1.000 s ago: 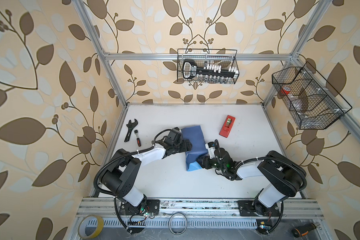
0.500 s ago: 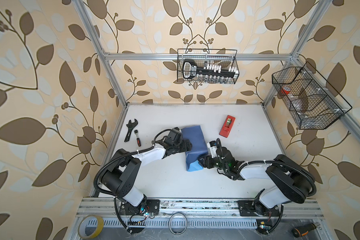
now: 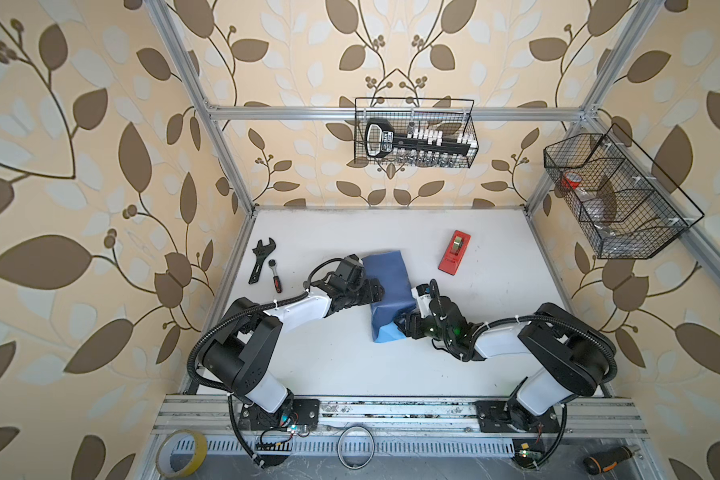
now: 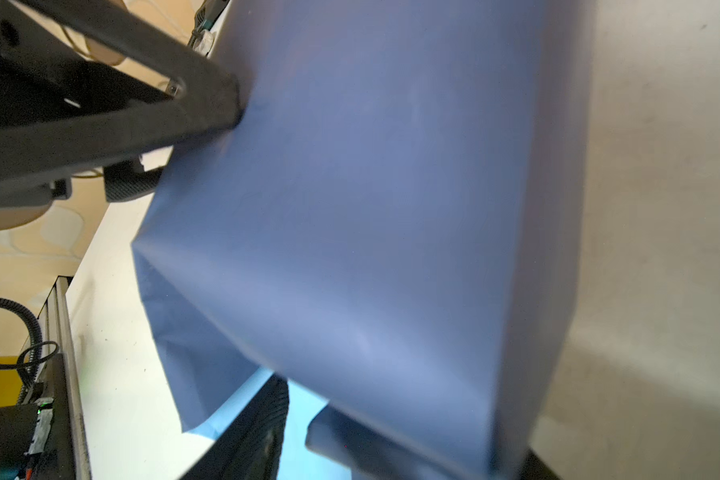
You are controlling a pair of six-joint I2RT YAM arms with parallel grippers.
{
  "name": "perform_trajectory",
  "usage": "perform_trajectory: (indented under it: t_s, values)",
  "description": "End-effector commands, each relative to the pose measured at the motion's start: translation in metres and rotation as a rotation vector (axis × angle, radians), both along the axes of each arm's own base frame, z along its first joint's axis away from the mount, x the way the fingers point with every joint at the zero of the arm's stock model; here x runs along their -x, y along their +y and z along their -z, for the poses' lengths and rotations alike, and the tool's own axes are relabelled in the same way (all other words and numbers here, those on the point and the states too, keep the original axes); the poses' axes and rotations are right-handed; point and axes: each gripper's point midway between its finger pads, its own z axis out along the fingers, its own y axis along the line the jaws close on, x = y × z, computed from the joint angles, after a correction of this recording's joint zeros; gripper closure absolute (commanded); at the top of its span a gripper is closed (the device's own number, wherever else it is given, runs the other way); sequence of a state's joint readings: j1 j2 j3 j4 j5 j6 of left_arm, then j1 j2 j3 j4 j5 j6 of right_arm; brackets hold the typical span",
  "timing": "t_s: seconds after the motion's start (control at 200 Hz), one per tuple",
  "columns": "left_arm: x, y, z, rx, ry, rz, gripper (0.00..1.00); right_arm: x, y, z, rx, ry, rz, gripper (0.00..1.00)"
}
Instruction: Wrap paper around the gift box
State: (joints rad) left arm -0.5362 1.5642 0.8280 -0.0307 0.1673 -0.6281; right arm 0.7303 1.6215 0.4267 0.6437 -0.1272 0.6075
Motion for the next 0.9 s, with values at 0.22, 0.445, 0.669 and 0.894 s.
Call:
perform_trajectory:
  t_s: [0.22, 0.445, 0.669, 0.894]
  values:
    - [0.025, 0.018, 0.036, -0.099, 0.119, 0.000, 0.15, 0.043, -0.003, 0.022, 0.051, 0.088, -0.056, 0.38]
    - [0.024, 0.018, 0.036, -0.100, 0.120, -0.001, 0.15, 0.062, 0.004, 0.024, 0.052, 0.102, -0.093, 0.39]
    - [0.025, 0.018, 0.038, -0.100, 0.124, 0.001, 0.15, 0.040, 0.007, 0.007, 0.013, 0.069, -0.075, 0.39]
    - [0.025, 0.018, 0.038, -0.101, 0.124, 0.003, 0.14, 0.018, 0.024, -0.015, -0.054, 0.045, -0.086, 0.39]
